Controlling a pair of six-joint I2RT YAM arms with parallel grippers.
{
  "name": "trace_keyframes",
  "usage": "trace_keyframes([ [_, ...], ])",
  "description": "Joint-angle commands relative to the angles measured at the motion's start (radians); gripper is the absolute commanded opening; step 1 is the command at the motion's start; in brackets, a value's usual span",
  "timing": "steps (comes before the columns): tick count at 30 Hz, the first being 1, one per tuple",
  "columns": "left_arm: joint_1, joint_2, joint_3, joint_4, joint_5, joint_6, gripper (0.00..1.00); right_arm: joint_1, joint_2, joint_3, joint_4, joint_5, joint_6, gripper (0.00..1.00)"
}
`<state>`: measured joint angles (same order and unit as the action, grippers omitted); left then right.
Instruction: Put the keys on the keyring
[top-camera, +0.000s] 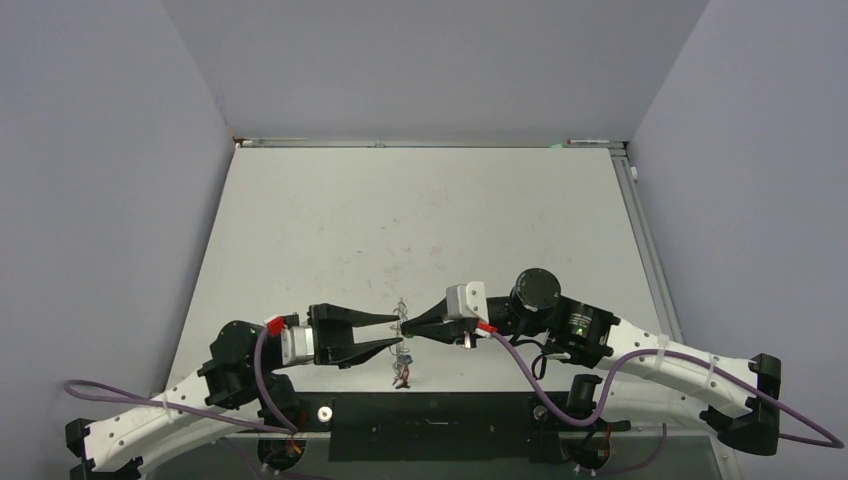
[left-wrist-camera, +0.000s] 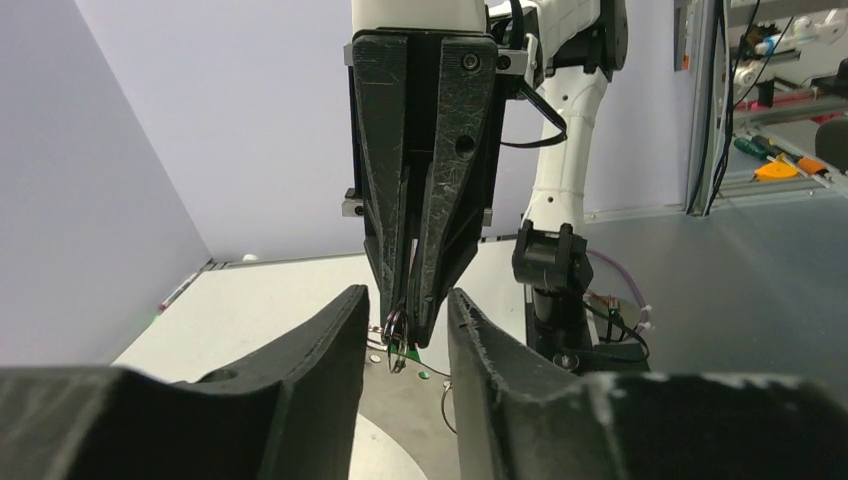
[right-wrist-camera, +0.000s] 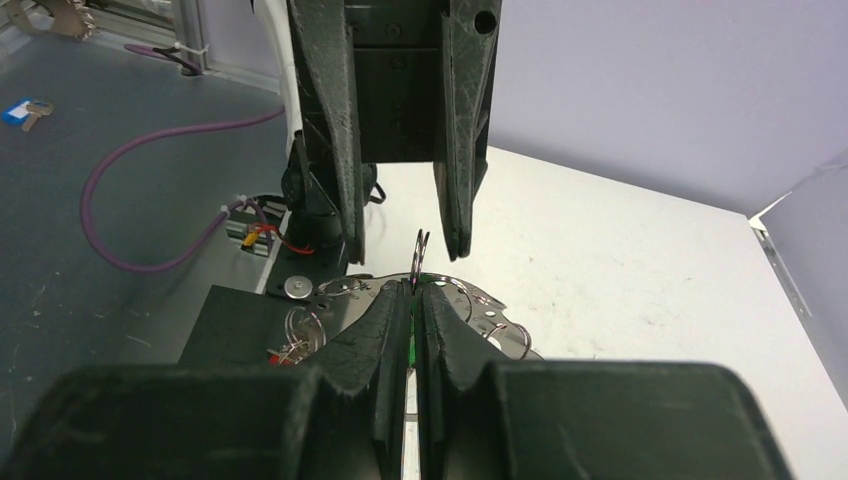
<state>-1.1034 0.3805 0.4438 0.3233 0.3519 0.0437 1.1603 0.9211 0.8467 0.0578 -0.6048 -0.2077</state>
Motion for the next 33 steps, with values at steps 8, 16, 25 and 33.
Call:
trace_keyframes([
  [8,-0.002,0.036,0.345,-0.567,-0.043,0.122,0.42,0.008,-0.021,0.064,-0.047,0.055,-0.066,0.05],
  [16,-0.002,0.209,0.561,-0.92,-0.035,0.211,0.37,0.008,0.011,0.141,-0.247,0.057,-0.121,0.05],
  [25,-0.002,0.299,0.563,-0.881,0.019,0.251,0.25,0.008,0.025,0.147,-0.263,0.069,-0.127,0.05],
  [33,-0.001,0.359,0.574,-0.895,0.032,0.267,0.25,0.008,0.023,0.143,-0.257,0.063,-0.128,0.05],
])
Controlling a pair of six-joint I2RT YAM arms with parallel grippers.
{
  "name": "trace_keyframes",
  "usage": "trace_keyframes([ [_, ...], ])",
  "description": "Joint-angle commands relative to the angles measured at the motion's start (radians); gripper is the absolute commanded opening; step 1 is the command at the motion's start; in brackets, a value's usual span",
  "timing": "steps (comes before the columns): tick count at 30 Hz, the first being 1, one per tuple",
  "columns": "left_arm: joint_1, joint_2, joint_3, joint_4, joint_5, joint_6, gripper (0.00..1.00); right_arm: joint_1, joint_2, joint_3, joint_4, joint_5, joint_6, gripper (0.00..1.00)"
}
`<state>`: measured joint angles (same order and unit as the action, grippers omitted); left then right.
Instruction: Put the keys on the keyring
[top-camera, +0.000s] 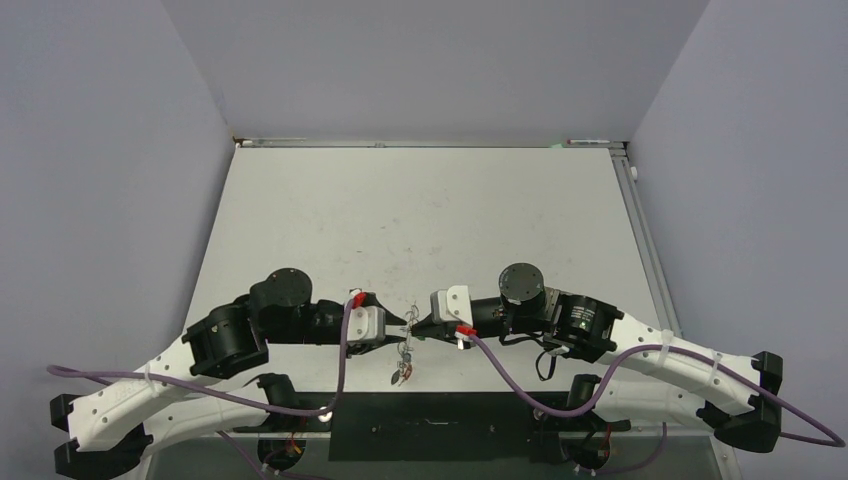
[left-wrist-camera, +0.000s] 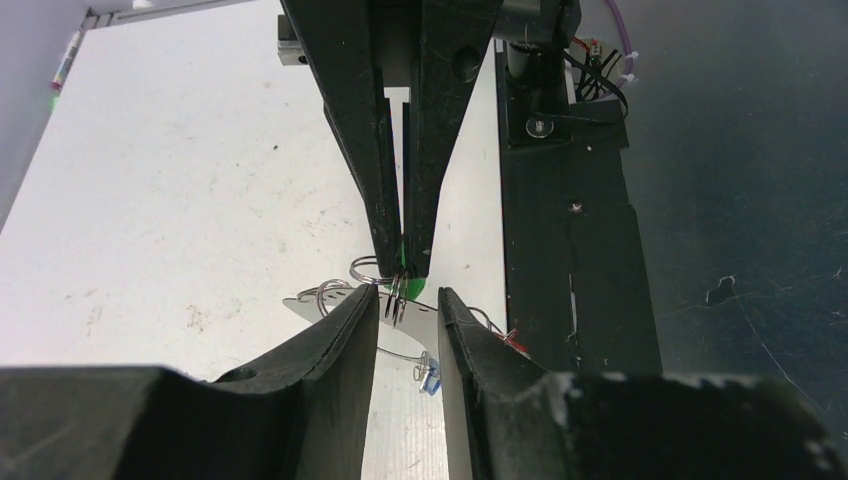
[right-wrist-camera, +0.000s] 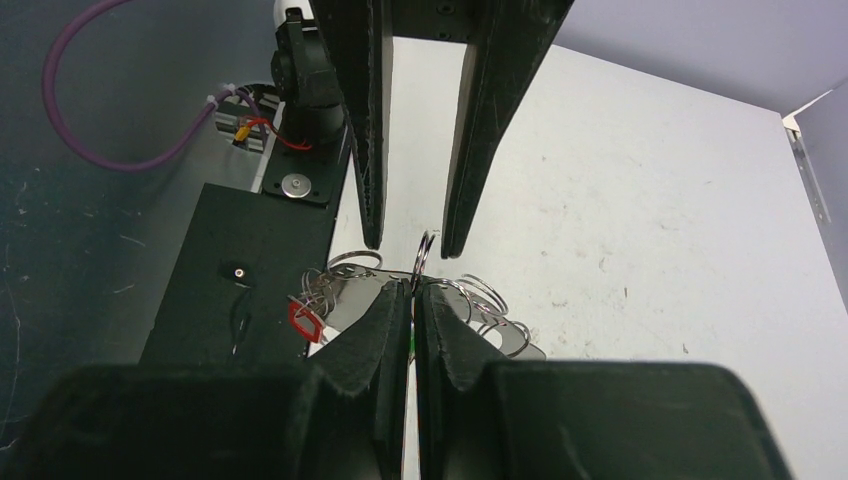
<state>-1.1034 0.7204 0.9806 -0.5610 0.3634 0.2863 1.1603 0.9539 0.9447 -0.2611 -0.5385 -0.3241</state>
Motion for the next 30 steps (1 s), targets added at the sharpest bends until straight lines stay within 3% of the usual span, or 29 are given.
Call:
trace_keyframes([
  [1,-0.001,0.023,0.035,-0.01,0.017,0.026,0.25,0.008,-0.009,0.045,0.062,-0.004,-0.012,0.05],
  [14,-0.002,0.03,0.021,0.017,0.006,0.027,0.2,0.008,0.004,0.042,0.06,-0.014,-0.013,0.05],
  [19,-0.001,0.026,0.02,0.022,0.003,0.022,0.32,0.007,0.008,0.043,0.061,-0.014,-0.014,0.05],
  [22,-0.002,0.018,0.012,0.032,0.002,0.021,0.33,0.008,0.008,0.043,0.062,-0.014,-0.012,0.05],
  [30,-0.001,0.016,0.0,0.057,0.002,0.018,0.2,0.008,0.008,0.042,0.064,-0.014,-0.015,0.05],
])
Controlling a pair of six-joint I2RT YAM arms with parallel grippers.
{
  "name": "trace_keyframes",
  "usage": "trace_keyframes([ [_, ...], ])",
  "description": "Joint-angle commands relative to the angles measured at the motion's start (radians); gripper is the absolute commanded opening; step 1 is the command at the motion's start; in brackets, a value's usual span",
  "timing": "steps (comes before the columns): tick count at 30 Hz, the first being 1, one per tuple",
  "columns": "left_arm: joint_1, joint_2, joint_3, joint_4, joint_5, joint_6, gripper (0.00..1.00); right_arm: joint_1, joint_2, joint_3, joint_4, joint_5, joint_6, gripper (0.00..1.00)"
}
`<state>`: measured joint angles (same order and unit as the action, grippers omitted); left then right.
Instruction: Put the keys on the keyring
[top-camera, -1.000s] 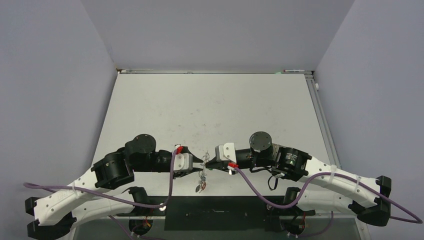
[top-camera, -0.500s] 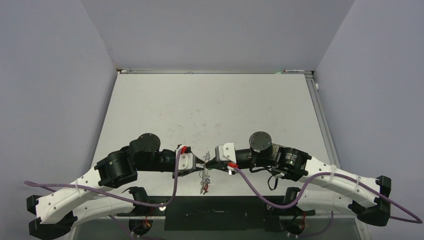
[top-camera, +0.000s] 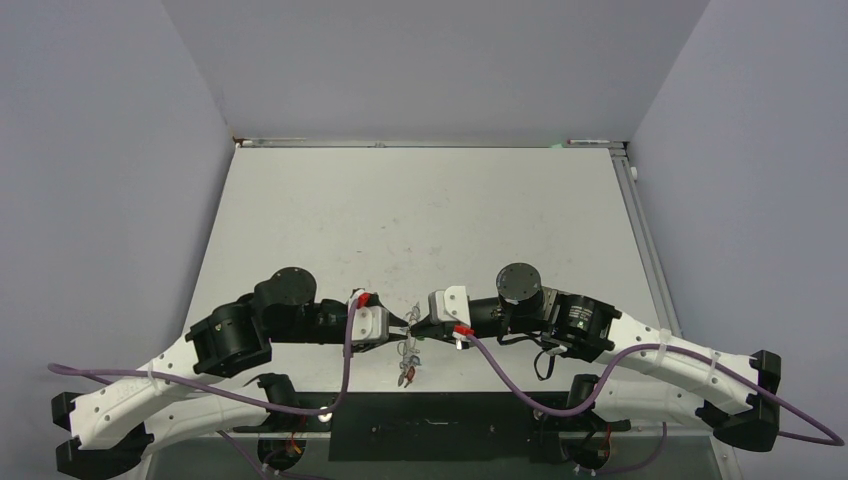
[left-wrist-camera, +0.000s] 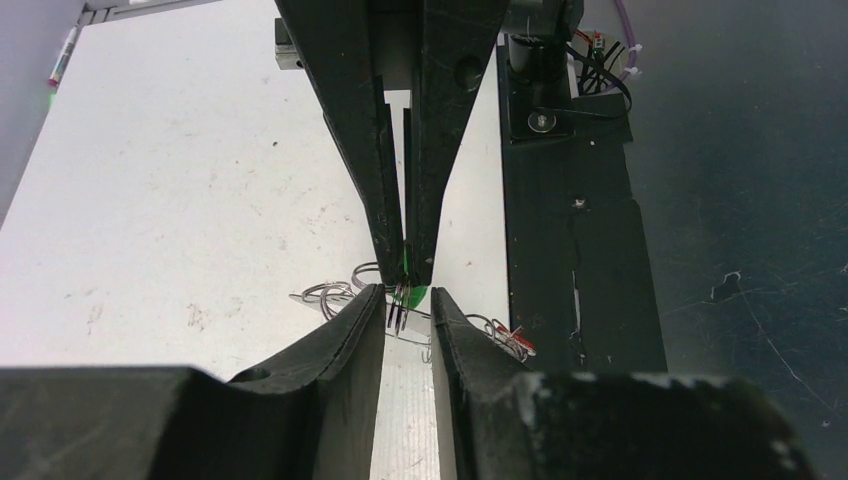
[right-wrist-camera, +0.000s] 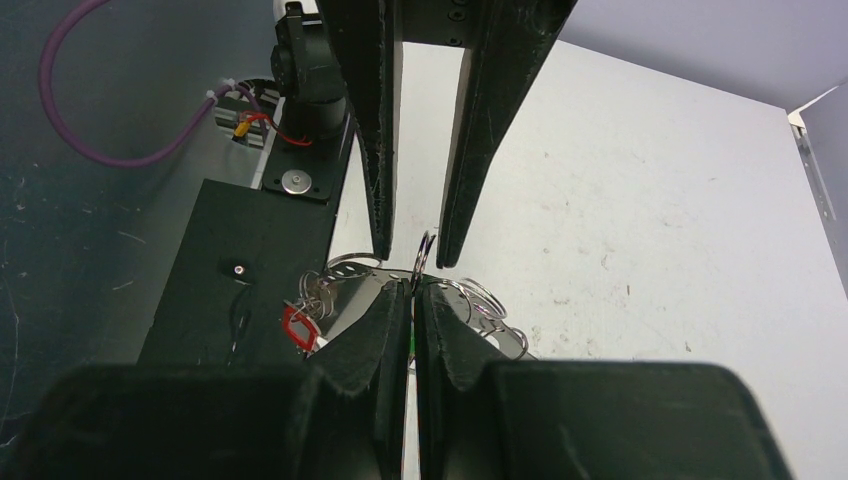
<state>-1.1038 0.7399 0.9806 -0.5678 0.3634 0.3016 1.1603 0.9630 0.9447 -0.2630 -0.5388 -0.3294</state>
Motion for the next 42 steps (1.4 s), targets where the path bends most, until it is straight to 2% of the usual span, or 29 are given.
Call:
trace_keyframes([
  [1,-0.001,-0.002,-0.001,0.067,0.005,0.001,0.2,0.008,0.001,0.042,0.066,-0.014,-0.01,0.05],
  [9,-0.001,0.002,-0.019,0.08,0.002,0.003,0.18,0.008,-0.003,0.04,0.069,-0.017,-0.01,0.05],
  [12,-0.001,0.001,-0.022,0.087,0.007,0.008,0.1,0.009,-0.003,0.04,0.069,-0.016,-0.01,0.05],
  [14,-0.001,-0.001,-0.026,0.096,0.007,0.009,0.0,0.009,-0.003,0.039,0.07,-0.018,-0.008,0.05],
  [21,-0.001,-0.029,-0.071,0.175,-0.006,0.018,0.0,0.008,-0.003,0.031,0.092,-0.003,-0.001,0.06],
  [22,-0.001,-0.039,-0.081,0.19,-0.009,0.018,0.0,0.009,-0.008,0.032,0.095,0.004,0.003,0.13],
  [25,-0.001,-0.074,-0.127,0.256,-0.011,-0.001,0.0,0.008,-0.039,0.018,0.124,0.038,0.017,0.46],
  [27,-0.001,-0.104,-0.165,0.31,-0.018,-0.018,0.0,0.009,-0.071,-0.006,0.152,0.061,0.032,0.55],
  [34,0.001,-0.197,-0.269,0.469,0.019,-0.084,0.0,0.007,-0.196,-0.101,0.25,0.103,0.072,0.54],
  [42,0.001,-0.222,-0.306,0.552,0.049,-0.122,0.0,0.007,-0.193,-0.13,0.243,0.039,0.082,0.41],
])
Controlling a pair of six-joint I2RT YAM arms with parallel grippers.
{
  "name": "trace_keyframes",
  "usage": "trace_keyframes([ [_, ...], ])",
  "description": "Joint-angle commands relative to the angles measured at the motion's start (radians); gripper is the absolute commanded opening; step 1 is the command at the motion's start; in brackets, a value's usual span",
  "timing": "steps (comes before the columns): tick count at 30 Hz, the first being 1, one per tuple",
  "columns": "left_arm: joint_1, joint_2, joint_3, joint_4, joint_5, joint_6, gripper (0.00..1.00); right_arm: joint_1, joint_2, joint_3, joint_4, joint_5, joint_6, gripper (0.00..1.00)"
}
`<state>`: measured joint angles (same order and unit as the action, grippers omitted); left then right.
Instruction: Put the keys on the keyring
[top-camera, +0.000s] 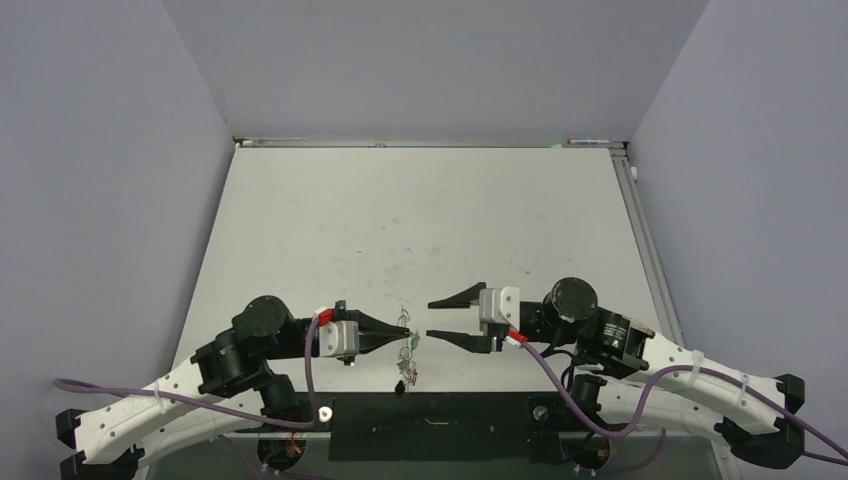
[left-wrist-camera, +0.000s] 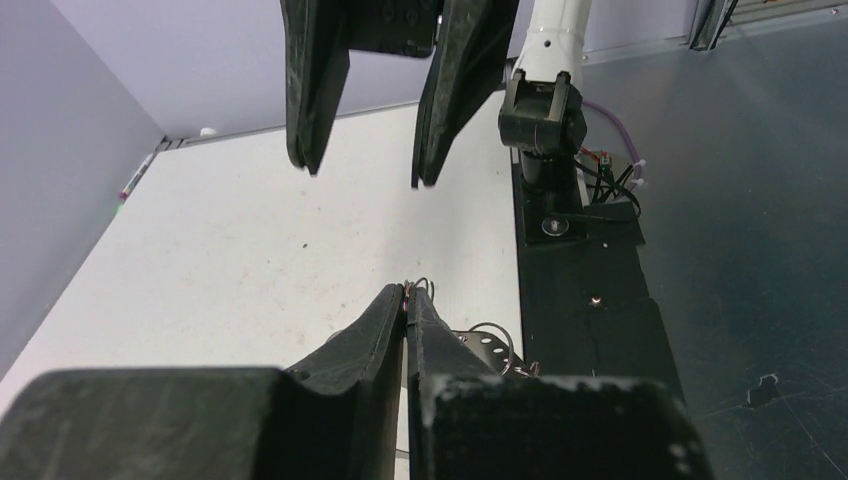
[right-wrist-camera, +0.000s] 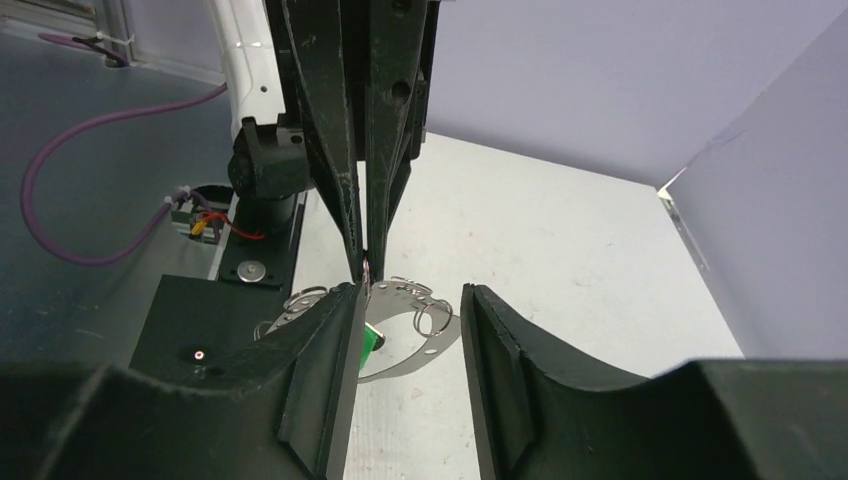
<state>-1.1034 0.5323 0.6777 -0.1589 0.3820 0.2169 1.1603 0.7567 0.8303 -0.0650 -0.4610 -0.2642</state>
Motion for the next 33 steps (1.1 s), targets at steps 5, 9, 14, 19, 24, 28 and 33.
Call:
trace_keyframes([
  [5,0.0,-0.014,-0.017,0.221,0.033,-0.068,0.0,0.006,0.052,-0.012,0.045,-0.083,0.025,0.28],
  [9,0.0,-0.017,-0.031,0.258,0.026,-0.091,0.0,0.007,0.062,-0.007,0.047,-0.095,0.029,0.16],
  [14,0.0,-0.028,-0.04,0.283,0.009,-0.104,0.0,0.006,0.049,-0.009,0.038,-0.088,0.033,0.12],
  [19,0.0,-0.038,-0.047,0.3,-0.001,-0.113,0.0,0.007,0.026,-0.023,0.053,-0.078,0.048,0.12],
  [24,0.0,-0.043,-0.051,0.31,-0.004,-0.12,0.0,0.007,0.032,-0.022,0.054,-0.078,0.054,0.16],
  [28,0.0,-0.05,-0.061,0.334,-0.008,-0.135,0.0,0.008,0.033,-0.018,0.054,-0.085,0.058,0.23],
  [33,0.0,-0.053,-0.07,0.354,-0.008,-0.148,0.0,0.008,0.046,-0.009,0.057,-0.093,0.069,0.26],
])
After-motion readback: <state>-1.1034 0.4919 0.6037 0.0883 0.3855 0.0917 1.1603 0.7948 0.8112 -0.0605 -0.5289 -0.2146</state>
